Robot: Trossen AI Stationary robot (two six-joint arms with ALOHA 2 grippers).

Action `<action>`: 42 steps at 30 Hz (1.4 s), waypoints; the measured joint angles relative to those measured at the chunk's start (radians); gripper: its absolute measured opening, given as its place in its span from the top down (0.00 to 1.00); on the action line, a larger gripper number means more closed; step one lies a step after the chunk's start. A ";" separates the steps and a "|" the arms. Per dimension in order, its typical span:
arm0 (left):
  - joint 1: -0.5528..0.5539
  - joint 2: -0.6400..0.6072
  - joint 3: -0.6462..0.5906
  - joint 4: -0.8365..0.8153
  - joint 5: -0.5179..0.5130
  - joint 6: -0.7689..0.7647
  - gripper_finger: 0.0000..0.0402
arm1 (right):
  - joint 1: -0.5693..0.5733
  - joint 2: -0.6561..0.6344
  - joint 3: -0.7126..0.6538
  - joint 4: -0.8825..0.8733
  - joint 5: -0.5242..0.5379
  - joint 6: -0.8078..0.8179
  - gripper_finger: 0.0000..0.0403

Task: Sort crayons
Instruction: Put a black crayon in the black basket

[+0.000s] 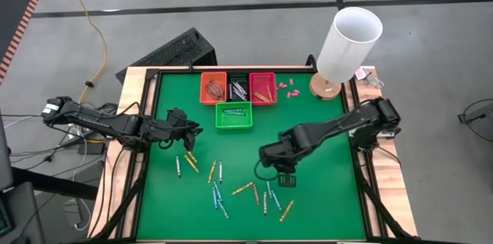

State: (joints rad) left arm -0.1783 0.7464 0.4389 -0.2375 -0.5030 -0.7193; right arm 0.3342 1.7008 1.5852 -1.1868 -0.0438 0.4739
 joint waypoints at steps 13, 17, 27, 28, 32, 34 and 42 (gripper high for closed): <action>0.000 0.000 0.000 0.004 0.006 -0.053 0.67 | 0.291 0.052 0.000 0.245 0.185 0.592 0.76; 0.000 0.000 0.000 0.027 0.008 -0.069 0.67 | 0.317 0.116 0.000 0.480 0.234 0.382 0.76; 0.000 0.000 0.000 0.027 0.036 -0.084 0.67 | 0.217 0.251 0.000 1.002 0.267 -0.443 0.76; 0.000 0.000 0.000 0.027 0.036 -0.083 0.67 | 0.206 0.251 0.000 1.025 0.256 -0.503 0.76; 0.000 0.000 0.000 0.026 0.037 -0.086 0.67 | 0.157 0.250 0.013 1.119 0.264 -0.670 0.76; 0.000 0.000 0.000 0.026 0.037 -0.085 0.67 | 0.133 0.250 0.046 1.143 0.301 -0.705 0.76; 0.000 0.000 0.000 0.026 0.033 -0.051 0.67 | 0.059 0.247 0.264 1.162 0.312 -0.702 0.76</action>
State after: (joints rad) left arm -0.1780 0.7460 0.4389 -0.2115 -0.4697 -0.7704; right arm 0.3936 1.9474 1.8493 -0.0252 0.2686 -0.2281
